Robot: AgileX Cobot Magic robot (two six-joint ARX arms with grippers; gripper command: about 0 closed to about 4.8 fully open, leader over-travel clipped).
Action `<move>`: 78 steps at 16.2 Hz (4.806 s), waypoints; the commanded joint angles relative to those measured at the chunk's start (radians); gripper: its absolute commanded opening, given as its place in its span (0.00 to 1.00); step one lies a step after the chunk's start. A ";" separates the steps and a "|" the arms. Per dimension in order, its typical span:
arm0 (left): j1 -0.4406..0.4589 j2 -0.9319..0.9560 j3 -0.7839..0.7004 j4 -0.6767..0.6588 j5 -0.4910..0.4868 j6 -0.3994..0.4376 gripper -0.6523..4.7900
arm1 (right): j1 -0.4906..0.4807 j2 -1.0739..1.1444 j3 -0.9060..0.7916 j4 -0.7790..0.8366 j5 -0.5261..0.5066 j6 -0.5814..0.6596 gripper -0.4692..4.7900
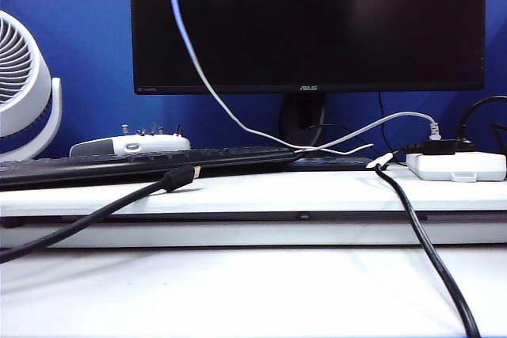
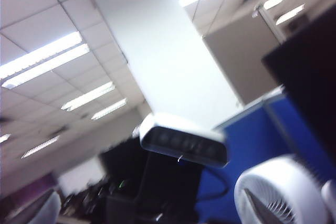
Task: Pick up the Type-C charging cable and the charging base, insert one end of the Type-C charger into the corresponding slot on the base, and finally place the plugged-in charger back on the table.
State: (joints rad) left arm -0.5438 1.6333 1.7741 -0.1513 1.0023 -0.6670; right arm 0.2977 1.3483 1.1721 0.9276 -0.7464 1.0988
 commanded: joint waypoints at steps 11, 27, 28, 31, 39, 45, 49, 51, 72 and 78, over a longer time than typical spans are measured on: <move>-0.066 0.100 0.006 -0.506 -0.576 0.432 0.11 | -0.097 -0.114 0.005 -0.344 0.021 -0.319 1.00; -0.207 0.453 0.006 -0.475 -1.088 0.512 0.56 | -0.097 -0.190 0.005 -0.486 0.046 -0.411 1.00; -0.207 0.453 0.006 -0.476 -1.088 0.521 0.67 | -0.097 -0.190 0.005 -0.487 0.045 -0.421 1.00; -0.207 0.452 0.007 -0.480 -1.089 0.540 0.95 | -0.097 -0.190 0.005 -0.490 0.046 -0.425 1.00; -0.206 0.148 0.008 -0.473 -1.121 0.569 0.11 | -0.097 -0.226 0.005 -0.630 -0.018 -0.583 0.08; -0.208 -0.268 0.008 -0.494 -1.124 0.632 0.11 | -0.093 -0.420 0.003 -0.976 0.337 -0.896 0.08; -0.207 -0.572 0.008 -0.784 -1.209 0.653 0.11 | -0.093 -0.682 -0.106 -1.133 0.584 -1.047 0.08; -0.207 -0.726 0.005 -1.001 -1.225 0.653 0.11 | -0.094 -0.901 -0.285 -1.133 0.617 -1.047 0.08; -0.207 -1.452 -1.249 -0.319 -0.953 0.536 0.11 | -0.095 -1.341 -1.117 -1.261 0.813 -0.954 0.10; -0.206 -1.453 -1.513 -0.082 -1.040 0.536 0.11 | -0.096 -1.342 -1.117 -1.261 0.815 -0.954 0.10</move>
State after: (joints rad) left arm -0.7509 0.1806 0.2729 -0.2939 0.0135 -0.1287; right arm 0.2008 0.0074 0.0582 -0.3317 0.0677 0.1413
